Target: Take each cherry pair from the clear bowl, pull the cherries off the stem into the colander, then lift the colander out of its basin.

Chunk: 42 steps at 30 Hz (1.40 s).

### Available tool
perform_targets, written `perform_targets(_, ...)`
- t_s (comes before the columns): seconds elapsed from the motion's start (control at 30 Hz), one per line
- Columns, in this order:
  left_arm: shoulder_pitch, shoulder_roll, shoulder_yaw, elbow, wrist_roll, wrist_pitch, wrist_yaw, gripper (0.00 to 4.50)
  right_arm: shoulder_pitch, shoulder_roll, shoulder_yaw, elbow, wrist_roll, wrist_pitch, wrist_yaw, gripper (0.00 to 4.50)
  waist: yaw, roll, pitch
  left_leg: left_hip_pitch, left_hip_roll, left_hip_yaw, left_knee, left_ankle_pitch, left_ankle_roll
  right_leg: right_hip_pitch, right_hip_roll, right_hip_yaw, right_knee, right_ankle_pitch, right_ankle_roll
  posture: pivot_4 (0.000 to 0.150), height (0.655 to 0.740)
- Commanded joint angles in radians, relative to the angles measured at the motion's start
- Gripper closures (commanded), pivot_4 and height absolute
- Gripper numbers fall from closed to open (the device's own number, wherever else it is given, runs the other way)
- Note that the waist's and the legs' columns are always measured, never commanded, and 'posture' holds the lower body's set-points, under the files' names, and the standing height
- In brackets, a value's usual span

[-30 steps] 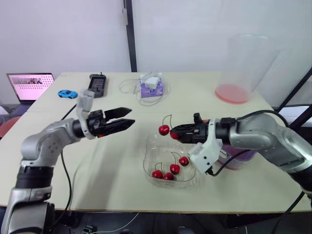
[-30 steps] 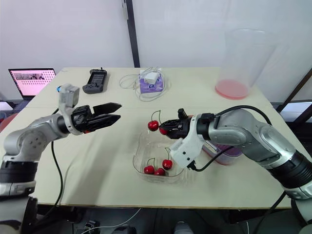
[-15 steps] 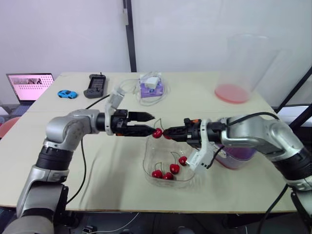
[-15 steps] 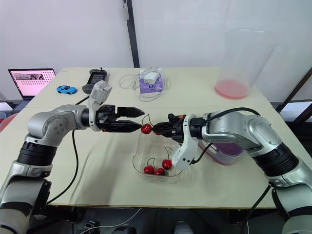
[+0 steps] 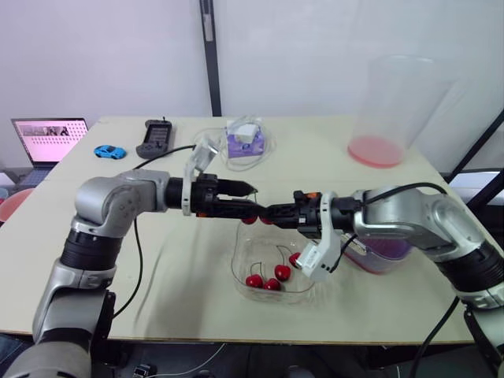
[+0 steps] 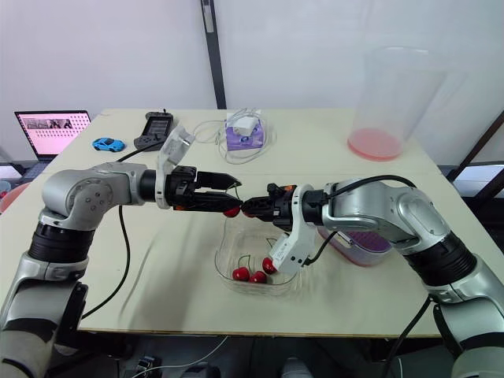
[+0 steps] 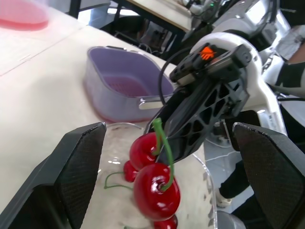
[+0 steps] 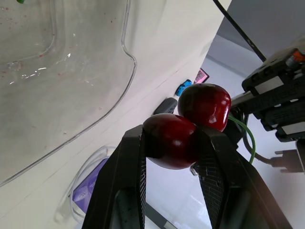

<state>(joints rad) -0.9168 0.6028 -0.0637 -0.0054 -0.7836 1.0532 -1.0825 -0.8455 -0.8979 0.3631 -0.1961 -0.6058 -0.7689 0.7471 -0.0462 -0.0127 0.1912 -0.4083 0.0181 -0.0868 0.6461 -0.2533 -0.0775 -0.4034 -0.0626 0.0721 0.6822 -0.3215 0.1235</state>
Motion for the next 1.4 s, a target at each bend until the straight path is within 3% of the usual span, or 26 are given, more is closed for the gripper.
perform_targets(0.03,-0.029,-0.024,0.031,-0.020,-0.027,0.015,0.017,0.00,-0.010,0.010,-0.038,-0.033,0.023,0.010,0.006,3.19,0.001,0.000,0.000,0.000,0.000,0.000,0.000,0.000,0.000,0.000,0.000,0.000,0.000,0.000,0.000,0.150,0.7332)
perform_targets(0.27,-0.043,-0.050,0.035,-0.010,-0.027,0.029,0.036,0.00,-0.006,0.016,-0.042,-0.044,0.033,0.018,0.019,3.19,-0.001,0.000,0.000,0.000,0.000,0.000,0.000,0.000,0.000,0.000,0.000,0.000,0.000,0.000,0.000,0.150,0.7332)
perform_targets(0.3,-0.041,-0.048,0.027,-0.010,-0.020,0.025,0.034,0.25,-0.007,0.017,-0.043,-0.044,0.034,0.020,0.021,3.21,-0.001,0.000,0.000,0.000,0.000,0.000,0.000,0.000,0.000,0.000,0.000,0.000,0.000,0.000,0.000,0.150,0.7332)
perform_targets(0.4,-0.040,-0.051,0.021,-0.008,-0.016,0.025,0.035,1.22,-0.009,0.013,-0.045,-0.043,0.034,0.028,0.028,3.22,-0.001,0.000,0.000,0.000,0.000,0.000,0.000,0.001,-0.001,0.000,0.000,0.000,0.000,0.000,0.000,0.150,0.7332)
perform_targets(0.6,-0.034,-0.053,0.007,-0.015,-0.017,0.036,0.030,4.46,-0.006,0.009,-0.050,-0.051,0.044,0.027,0.041,3.22,0.000,0.000,0.000,0.000,0.000,0.000,0.000,0.001,-0.001,0.000,0.000,0.000,0.000,0.000,0.000,0.150,0.7332)
perform_targets(0.9,-0.053,-0.079,0.035,0.011,-0.014,0.000,0.040,4.46,0.019,-0.005,-0.050,-0.065,0.095,0.031,0.089,3.22,-0.002,0.000,0.000,0.000,0.000,0.000,0.000,0.001,-0.001,0.000,0.000,0.000,0.000,0.000,0.000,0.150,0.7332)
perform_targets(0.97,-0.050,-0.077,0.032,0.010,-0.013,-0.003,0.035,4.46,0.019,-0.005,-0.052,-0.065,0.168,0.092,0.137,3.22,-0.001,0.000,0.000,0.000,0.000,0.000,0.000,0.001,-0.001,0.000,0.000,0.000,0.000,0.000,0.000,0.150,0.7332)
perform_targets(1.1,-0.045,-0.077,0.029,0.008,-0.012,-0.009,0.032,4.50,0.024,-0.016,-0.075,-0.094,0.283,0.187,0.206,1.74,0.001,0.000,0.000,0.000,0.000,0.000,0.001,0.001,-0.001,0.000,0.000,0.000,0.000,0.000,0.000,0.150,0.7332)
perform_targets(1.2,-0.040,-0.076,0.029,0.012,-0.007,-0.024,0.029,4.50,0.038,-0.041,-0.110,-0.115,0.338,0.211,0.223,0.25,0.001,0.000,0.000,0.000,0.000,0.000,0.001,0.000,-0.001,0.000,0.000,0.000,0.000,0.000,0.000,0.150,0.7332)
perform_targets(1.23,-0.038,-0.076,0.029,0.015,-0.003,-0.034,0.026,4.50,0.056,-0.053,-0.127,-0.133,0.400,0.261,0.245,0.05,0.001,0.000,0.000,0.000,0.000,0.000,0.001,0.000,-0.001,0.000,0.000,0.000,0.000,0.000,0.000,0.150,0.7332)
perform_targets(1.33,-0.025,-0.079,0.043,0.017,-0.001,-0.080,0.008,4.50,0.128,-0.075,-0.207,-0.248,0.673,0.624,0.311,0.05,0.002,0.000,0.000,0.000,0.000,0.000,0.001,0.000,0.000,0.001,0.000,0.000,0.000,0.000,0.000,0.150,0.7332)
perform_targets(1.4,-0.019,-0.080,0.048,0.017,-0.003,-0.095,0.000,4.50,0.151,-0.086,-0.242,-0.304,0.772,0.799,0.327,0.05,0.001,0.000,0.000,0.000,0.000,0.000,0.001,0.000,0.000,0.001,0.000,0.000,0.000,0.000,0.000,0.150,0.7332)
